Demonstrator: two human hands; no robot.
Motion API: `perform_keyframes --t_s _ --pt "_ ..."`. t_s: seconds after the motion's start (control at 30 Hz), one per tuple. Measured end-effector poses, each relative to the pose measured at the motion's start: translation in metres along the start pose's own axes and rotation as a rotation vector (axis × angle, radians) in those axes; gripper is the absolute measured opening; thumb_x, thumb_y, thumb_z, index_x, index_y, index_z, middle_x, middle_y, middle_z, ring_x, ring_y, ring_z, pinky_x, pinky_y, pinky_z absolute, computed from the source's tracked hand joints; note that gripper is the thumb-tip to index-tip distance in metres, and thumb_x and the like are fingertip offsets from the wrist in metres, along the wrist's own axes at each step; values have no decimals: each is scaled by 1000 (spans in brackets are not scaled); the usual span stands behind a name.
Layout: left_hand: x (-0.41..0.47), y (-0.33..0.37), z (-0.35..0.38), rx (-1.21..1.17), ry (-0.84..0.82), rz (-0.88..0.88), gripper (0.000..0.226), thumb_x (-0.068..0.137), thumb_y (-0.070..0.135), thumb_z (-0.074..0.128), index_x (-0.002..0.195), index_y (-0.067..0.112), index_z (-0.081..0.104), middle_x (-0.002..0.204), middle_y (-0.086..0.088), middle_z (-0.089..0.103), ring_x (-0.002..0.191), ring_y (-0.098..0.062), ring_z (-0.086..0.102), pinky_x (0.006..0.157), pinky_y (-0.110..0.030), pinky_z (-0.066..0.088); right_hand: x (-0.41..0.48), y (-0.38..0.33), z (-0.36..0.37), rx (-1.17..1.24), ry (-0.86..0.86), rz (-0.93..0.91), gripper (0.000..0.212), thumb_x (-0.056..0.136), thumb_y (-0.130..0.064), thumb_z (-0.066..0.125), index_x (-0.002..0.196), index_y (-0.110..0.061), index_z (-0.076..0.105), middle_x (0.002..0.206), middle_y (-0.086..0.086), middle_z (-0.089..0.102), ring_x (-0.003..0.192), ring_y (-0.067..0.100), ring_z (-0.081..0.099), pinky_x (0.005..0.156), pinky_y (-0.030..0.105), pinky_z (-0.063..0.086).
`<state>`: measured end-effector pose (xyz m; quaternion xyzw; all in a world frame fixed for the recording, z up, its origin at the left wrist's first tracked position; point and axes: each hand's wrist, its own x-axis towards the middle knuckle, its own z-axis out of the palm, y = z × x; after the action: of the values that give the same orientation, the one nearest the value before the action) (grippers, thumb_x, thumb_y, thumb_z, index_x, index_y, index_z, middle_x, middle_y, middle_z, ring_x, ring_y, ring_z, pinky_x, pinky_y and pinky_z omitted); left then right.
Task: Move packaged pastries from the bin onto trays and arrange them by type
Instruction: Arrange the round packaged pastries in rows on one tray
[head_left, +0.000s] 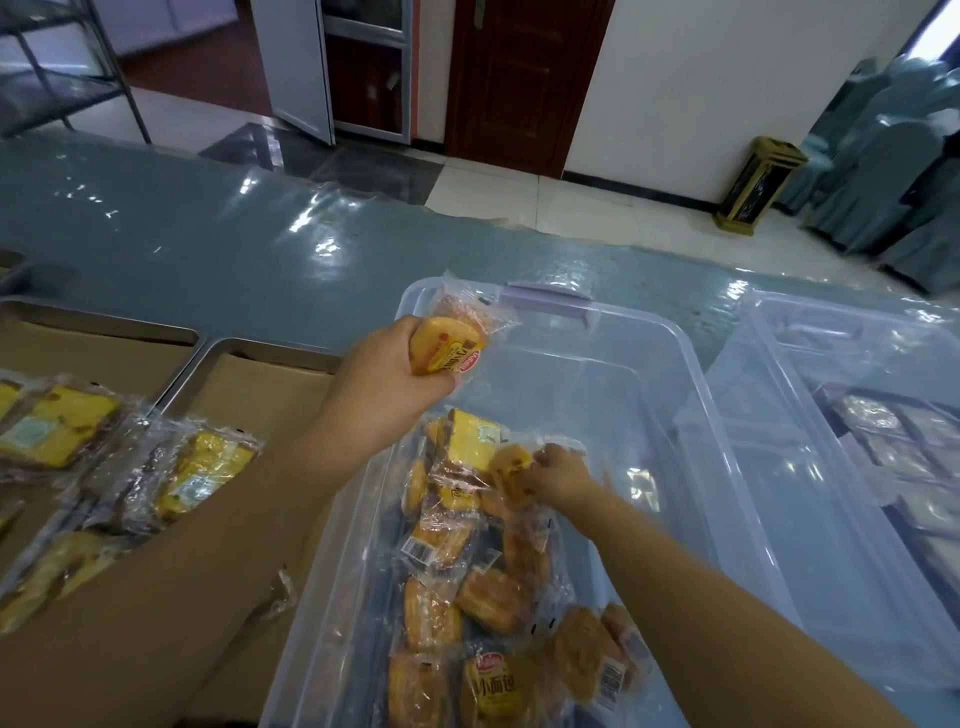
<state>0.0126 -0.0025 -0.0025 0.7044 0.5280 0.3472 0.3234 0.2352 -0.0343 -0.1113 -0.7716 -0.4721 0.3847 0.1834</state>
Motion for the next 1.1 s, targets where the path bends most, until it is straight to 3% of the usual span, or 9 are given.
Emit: perform_keyframes --t_s 0.17,0.37,0.5,0.67,0.73,0.8,0.87,0.97,1.1 --pt "1 -1 1 84 2 26 30 75 36 71 99 30 54 89 7 61 78 -10 58 62 -28 46 -4 1 6 -312 -22 -59 31 75 -18 72 101 -4 63 98 13 67 92 26 64 80 38 55" --pt "0 -3 2 38 22 22 32 73 38 72 99 32 55 89 10 62 79 -10 59 67 -32 50 -15 -7 -1 -350 -82 72 64 71 -17 79 125 -2 47 120 12 57 109 25 55 86 30 51" --pt "-3 -2 1 15 20 29 29 73 39 71 96 34 54 86 12 62 77 -9 59 66 -31 50 -35 -28 -18 -268 -156 138 55 65 -17 82 112 -1 60 110 13 62 100 26 59 83 33 52" --pt "-11 1 -14 -156 148 -1 30 76 36 71 100 32 55 84 12 62 74 -5 58 63 -27 47 -73 -74 -39 -65 -41 65 24 65 -10 78 83 -3 63 74 9 59 63 17 57 52 21 45" --pt "-17 -1 -28 -233 216 -11 27 76 34 71 96 34 53 80 13 60 69 -1 57 56 -23 43 -88 -100 -43 123 28 -19 22 67 -6 76 86 -3 65 80 13 64 68 21 63 62 27 55" --pt "-24 -7 -50 -331 279 -40 23 77 31 72 89 36 53 80 15 60 67 4 57 53 -18 39 -104 -134 -42 309 103 -119 24 68 -3 73 90 -6 65 92 20 68 86 32 67 80 43 57" --pt "-32 -19 -81 -377 334 -66 25 77 26 73 81 36 50 78 15 59 64 7 55 53 -16 37 -120 -175 -30 476 164 -245 19 71 -2 71 85 -12 65 88 15 70 84 28 69 76 41 58" --pt "-48 -47 -137 -382 381 -112 33 74 23 75 79 35 45 77 15 57 65 4 53 53 -18 35 -144 -238 10 583 196 -396 18 73 -7 73 81 -19 62 70 -4 69 61 6 68 51 18 52" --pt "-81 -97 -210 -407 416 -178 40 72 25 79 90 35 45 84 14 58 72 0 56 57 -16 42 -164 -300 103 622 31 -448 19 76 -5 70 86 -19 63 84 5 71 78 19 69 68 31 57"
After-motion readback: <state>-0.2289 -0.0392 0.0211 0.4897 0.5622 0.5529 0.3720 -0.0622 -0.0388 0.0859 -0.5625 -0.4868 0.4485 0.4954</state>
